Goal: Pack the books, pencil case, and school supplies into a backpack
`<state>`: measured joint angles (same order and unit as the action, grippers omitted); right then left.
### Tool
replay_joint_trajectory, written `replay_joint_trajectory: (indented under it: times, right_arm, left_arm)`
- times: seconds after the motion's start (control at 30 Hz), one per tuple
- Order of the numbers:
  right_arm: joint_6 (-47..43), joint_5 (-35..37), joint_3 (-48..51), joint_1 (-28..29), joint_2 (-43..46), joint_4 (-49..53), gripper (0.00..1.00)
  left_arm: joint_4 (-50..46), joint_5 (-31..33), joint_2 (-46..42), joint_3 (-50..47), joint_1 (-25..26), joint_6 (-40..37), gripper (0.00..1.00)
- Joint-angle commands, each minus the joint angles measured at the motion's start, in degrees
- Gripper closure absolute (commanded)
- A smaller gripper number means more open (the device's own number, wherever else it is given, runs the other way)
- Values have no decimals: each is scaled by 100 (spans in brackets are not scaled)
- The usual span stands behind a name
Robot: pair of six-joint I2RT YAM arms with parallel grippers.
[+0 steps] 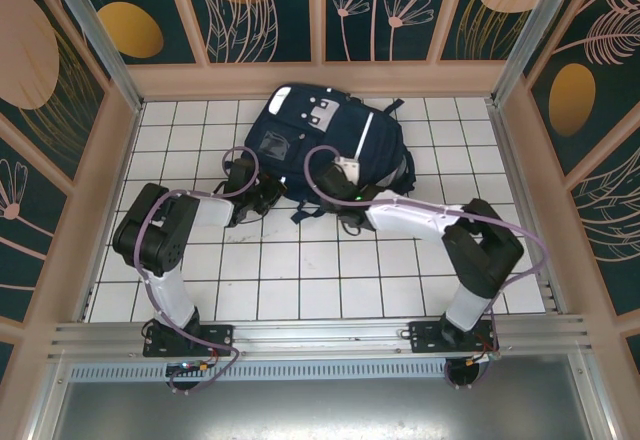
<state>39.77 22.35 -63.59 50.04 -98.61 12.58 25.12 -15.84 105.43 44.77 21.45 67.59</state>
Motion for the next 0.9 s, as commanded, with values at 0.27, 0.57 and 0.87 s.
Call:
replay_joint_trajectory:
  times: [0.27, 0.57, 0.87]
  right_arm:
    - [790, -1155, -980, 260, -1622, -978, 63]
    - [1102, -1262, -328, 607, -1475, -781, 66]
    - [1304, -1141, 252, 477, -499, -857, 66]
  left_arm:
    - [118, -34, 49, -39, 44, 4, 100]
    - [12, -42, -13, 108, 43, 4, 100]
    - [10, -31, -23, 207, 50, 61, 100]
